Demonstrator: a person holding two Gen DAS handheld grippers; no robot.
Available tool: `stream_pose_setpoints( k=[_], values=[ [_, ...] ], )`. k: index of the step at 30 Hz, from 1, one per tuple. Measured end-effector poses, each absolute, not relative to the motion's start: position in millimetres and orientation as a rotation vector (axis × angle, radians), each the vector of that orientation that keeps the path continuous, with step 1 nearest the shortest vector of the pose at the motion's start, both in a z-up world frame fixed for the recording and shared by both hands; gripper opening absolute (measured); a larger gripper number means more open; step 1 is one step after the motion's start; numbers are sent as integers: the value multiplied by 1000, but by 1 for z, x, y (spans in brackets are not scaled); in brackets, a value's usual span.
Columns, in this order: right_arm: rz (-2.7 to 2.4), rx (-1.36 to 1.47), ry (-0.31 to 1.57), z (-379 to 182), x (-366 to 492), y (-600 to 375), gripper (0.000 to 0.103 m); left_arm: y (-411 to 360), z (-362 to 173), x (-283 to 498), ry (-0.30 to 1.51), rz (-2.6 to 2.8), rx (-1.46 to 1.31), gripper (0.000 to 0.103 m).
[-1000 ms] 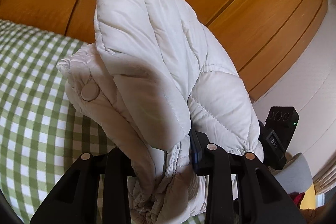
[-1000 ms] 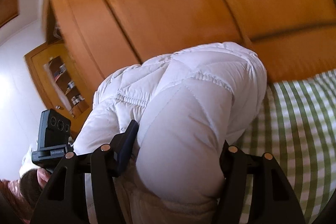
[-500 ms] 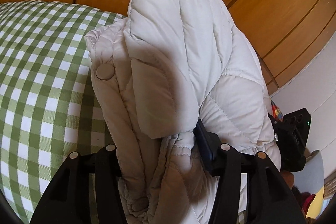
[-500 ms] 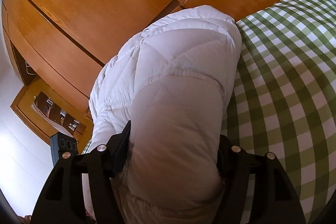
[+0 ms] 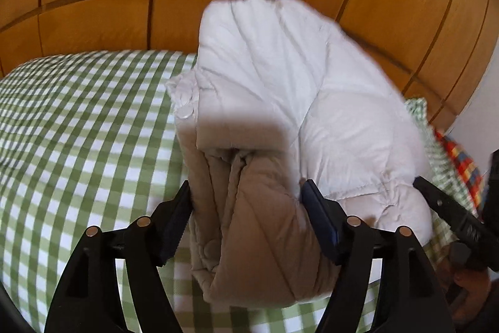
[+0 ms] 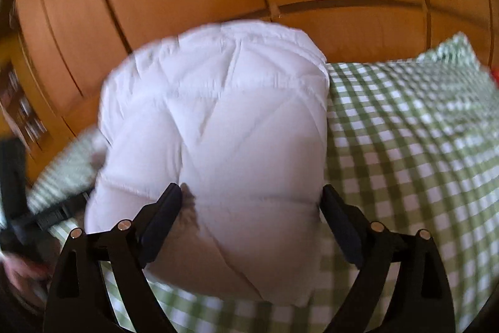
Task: Fold small clothes
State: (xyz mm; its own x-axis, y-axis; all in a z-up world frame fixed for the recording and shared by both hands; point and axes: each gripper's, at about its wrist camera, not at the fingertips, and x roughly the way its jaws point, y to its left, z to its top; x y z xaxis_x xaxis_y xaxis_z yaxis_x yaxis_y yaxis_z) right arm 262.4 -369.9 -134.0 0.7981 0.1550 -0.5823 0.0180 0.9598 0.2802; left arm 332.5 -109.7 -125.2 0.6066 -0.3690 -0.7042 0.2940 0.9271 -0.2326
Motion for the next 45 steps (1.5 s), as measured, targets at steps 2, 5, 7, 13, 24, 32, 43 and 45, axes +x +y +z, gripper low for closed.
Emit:
stream_pose_setpoints(
  k=[2,5,7,13,24,32,43,45],
  values=[
    [51,250,688,-145,265,-367,89,-113,-141,342,869,-355,-52,72],
    [45,283,724,-162,268,-367,89,-114,-158,349,891,-342,-25,72],
    [43,316,731,-163,264,-369,90,-113,-158,344,886,-336,-17,72],
    [14,247,643,-141,222,-359,97,-102,-139,310,821,-313,-27,77],
    [-17,224,690,-137,161,-325,101,-95,-124,231,744,-282,-9,99],
    [-174,79,642,-115,124,-300,101,-95,-98,188,673,-112,98,99],
    [-129,116,597,-76,99,-281,101,-81,-58,153,623,-52,-8,99],
    [-154,95,584,-72,98,-279,101,-78,-53,155,635,-40,-16,99]
  ],
)
